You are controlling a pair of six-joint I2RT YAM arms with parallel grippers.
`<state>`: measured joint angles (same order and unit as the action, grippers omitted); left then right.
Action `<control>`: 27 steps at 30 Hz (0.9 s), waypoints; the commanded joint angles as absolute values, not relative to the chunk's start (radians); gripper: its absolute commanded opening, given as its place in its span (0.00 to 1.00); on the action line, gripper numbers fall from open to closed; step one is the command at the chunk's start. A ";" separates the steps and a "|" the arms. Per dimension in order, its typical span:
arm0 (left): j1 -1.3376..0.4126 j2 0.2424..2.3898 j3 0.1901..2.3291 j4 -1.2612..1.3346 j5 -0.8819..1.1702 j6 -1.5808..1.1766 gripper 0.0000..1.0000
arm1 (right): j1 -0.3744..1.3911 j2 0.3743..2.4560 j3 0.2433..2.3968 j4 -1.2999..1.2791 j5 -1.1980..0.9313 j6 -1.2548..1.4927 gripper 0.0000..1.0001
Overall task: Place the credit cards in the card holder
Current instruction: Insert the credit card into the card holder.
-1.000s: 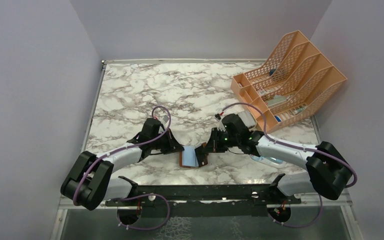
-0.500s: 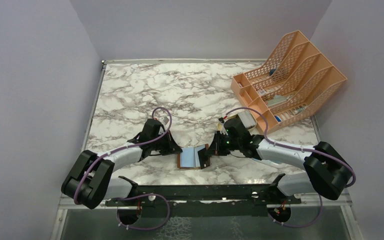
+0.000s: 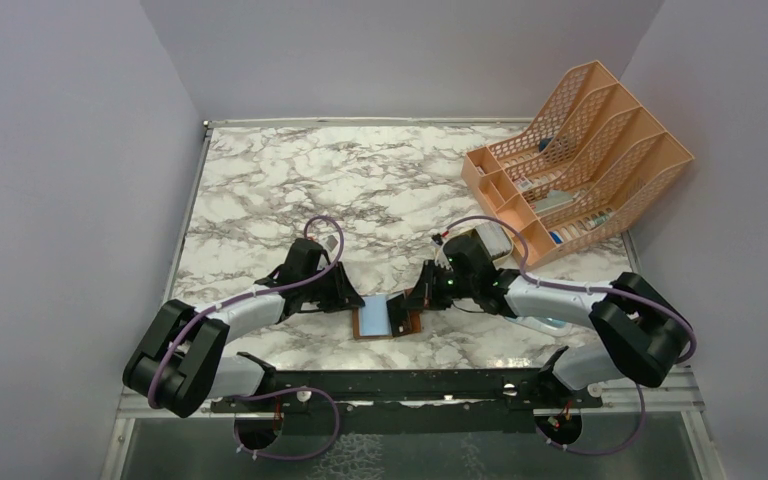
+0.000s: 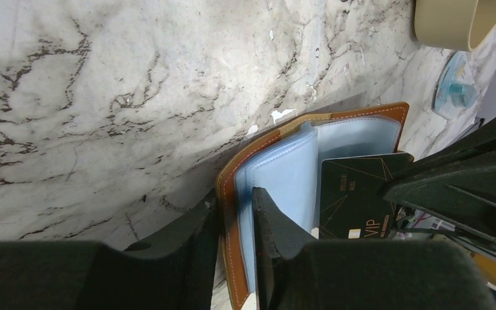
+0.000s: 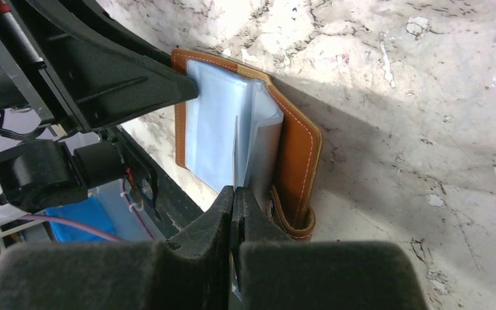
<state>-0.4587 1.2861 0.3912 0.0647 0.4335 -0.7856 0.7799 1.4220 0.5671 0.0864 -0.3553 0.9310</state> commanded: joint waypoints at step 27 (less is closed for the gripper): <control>-0.462 1.138 0.419 -0.127 0.260 -0.780 0.50 | 0.790 1.481 0.551 0.149 -0.362 0.960 0.01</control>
<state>-0.4595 1.1675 0.3965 -0.0769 0.3084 -0.7826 0.7803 1.4681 0.5629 0.1284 -0.3653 0.9577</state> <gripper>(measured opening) 0.490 0.015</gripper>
